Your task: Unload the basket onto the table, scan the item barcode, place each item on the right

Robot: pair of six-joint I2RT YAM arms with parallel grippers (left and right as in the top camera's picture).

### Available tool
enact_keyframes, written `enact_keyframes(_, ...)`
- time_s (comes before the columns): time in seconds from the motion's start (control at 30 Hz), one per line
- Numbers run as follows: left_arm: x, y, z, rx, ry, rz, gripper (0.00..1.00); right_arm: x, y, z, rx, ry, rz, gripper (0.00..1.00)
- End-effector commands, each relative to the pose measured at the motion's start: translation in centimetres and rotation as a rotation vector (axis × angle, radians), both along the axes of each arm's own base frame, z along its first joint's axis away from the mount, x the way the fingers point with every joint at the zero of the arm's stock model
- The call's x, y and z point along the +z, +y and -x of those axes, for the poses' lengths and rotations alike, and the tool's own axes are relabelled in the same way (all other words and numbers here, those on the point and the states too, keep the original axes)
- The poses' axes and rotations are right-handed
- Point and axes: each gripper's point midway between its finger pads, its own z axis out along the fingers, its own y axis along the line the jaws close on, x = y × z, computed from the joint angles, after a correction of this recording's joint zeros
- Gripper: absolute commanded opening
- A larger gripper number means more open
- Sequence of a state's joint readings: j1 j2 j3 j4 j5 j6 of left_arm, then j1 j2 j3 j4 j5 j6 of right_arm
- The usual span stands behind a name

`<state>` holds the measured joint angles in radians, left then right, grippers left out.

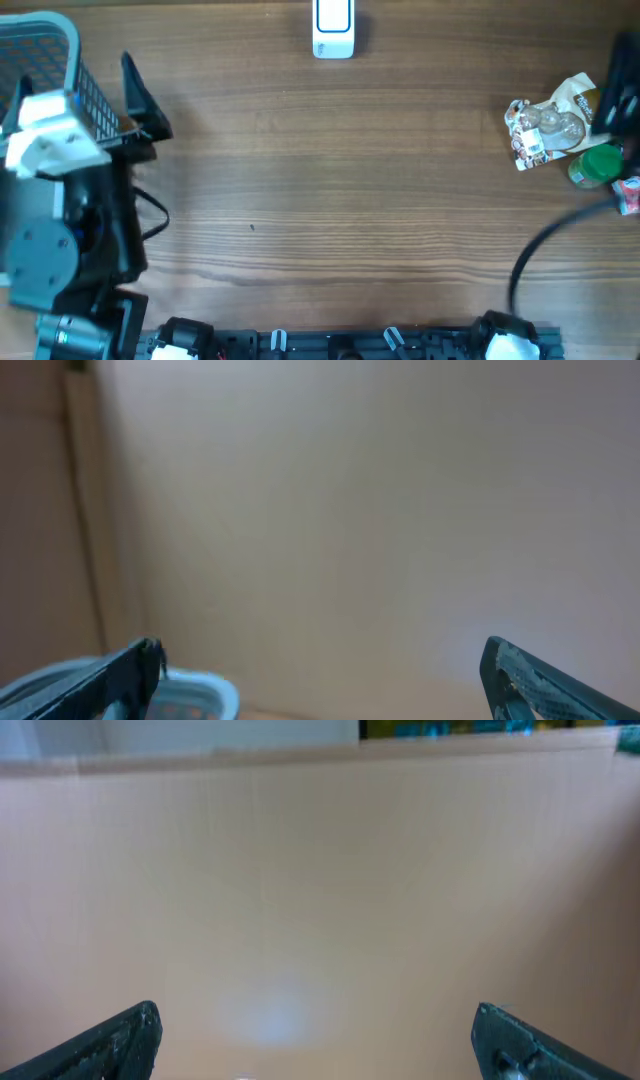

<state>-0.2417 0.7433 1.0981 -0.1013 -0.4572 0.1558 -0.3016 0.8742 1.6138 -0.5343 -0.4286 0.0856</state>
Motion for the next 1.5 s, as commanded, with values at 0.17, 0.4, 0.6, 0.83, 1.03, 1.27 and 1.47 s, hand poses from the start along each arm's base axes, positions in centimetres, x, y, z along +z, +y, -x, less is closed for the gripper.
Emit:
enact_keyframes(0.17,3.8,-1.2,8.5,-0.183,-0.188,-0.041,1.0,-4.7,3.1,12.5,-0.067,-0.198,0.12,1.0)
enact_keyframes(0.4,4.3,-0.8,21.0,-0.18,-0.476,-0.072,1.0,-4.0,4.8,18.0,-0.069,-0.335,0.158,1.0)
enact_keyframes(0.6,3.1,-1.8,23.7,-0.127,-0.54,-0.046,1.0,-4.4,6.8,22.4,-0.033,-0.436,0.203,1.0)
enact_keyframes(0.83,0.4,-1.3,21.5,-0.062,-0.4,-0.026,1.0,-6.2,7.7,25.4,-0.075,-0.474,0.292,1.0)
enact_keyframes(1.03,0.9,-1.4,21.8,-0.045,-0.423,-0.039,1.0,-4.6,8.1,26.6,-0.072,-0.56,0.309,1.0)
enact_keyframes(1.27,-1.1,-0.2,20.1,-0.046,-0.353,0.099,1.0,-4.6,6.6,22.6,-0.162,-0.609,0.449,1.0)
enact_keyframes(1.47,-2.6,-2.4,15.9,-0.275,-0.381,0.073,1.0,-17.0,7.8,10.7,0.152,-0.316,0.609,1.0)
